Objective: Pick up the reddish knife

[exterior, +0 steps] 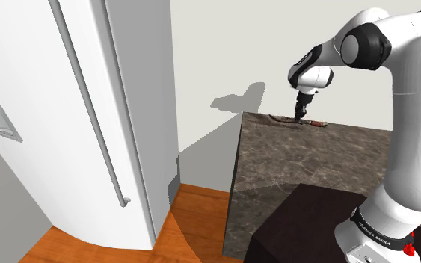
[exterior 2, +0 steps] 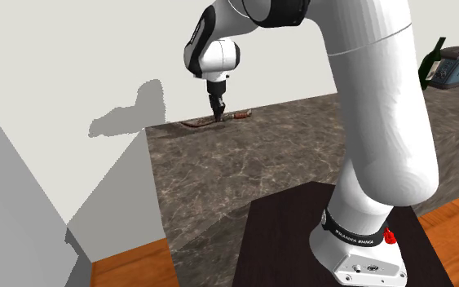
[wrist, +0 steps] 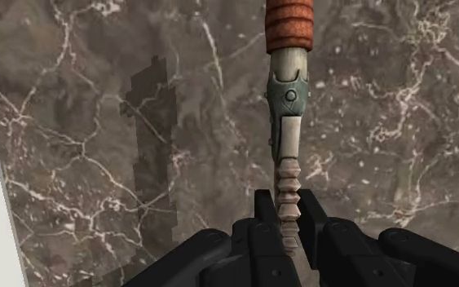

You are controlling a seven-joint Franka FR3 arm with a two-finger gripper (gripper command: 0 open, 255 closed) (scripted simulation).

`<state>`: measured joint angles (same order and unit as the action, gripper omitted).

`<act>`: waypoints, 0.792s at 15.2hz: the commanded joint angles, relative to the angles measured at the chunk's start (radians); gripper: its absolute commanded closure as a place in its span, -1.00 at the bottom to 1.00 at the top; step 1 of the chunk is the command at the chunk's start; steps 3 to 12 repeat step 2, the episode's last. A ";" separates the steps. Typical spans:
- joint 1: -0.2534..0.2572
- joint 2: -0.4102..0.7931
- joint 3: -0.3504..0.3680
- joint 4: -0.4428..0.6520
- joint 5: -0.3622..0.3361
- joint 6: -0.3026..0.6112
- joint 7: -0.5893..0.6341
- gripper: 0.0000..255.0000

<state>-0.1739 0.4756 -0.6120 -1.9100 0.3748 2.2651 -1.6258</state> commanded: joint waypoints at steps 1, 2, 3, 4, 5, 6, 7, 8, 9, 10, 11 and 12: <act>0.003 -0.008 -0.004 0.004 -0.007 -0.011 0.005 1.00; 0.003 -0.007 -0.004 0.005 -0.007 -0.011 0.005 1.00; 0.003 -0.007 -0.004 0.005 -0.007 -0.011 0.005 1.00; 0.003 -0.007 -0.004 0.005 -0.007 -0.011 0.005 1.00; 0.003 -0.007 -0.004 0.005 -0.007 -0.011 0.005 1.00; 0.003 -0.007 -0.004 0.005 -0.007 -0.011 0.005 1.00; 0.003 -0.007 -0.004 0.005 -0.007 -0.011 0.005 1.00; 0.003 -0.007 -0.004 0.005 -0.007 -0.011 0.005 1.00; 0.003 -0.007 -0.004 0.005 -0.007 -0.011 0.005 1.00; 0.003 -0.007 -0.004 0.005 -0.007 -0.011 0.005 1.00; 0.003 -0.007 -0.004 0.005 -0.007 -0.011 0.005 1.00; 0.003 -0.007 -0.004 0.005 -0.007 -0.011 0.005 1.00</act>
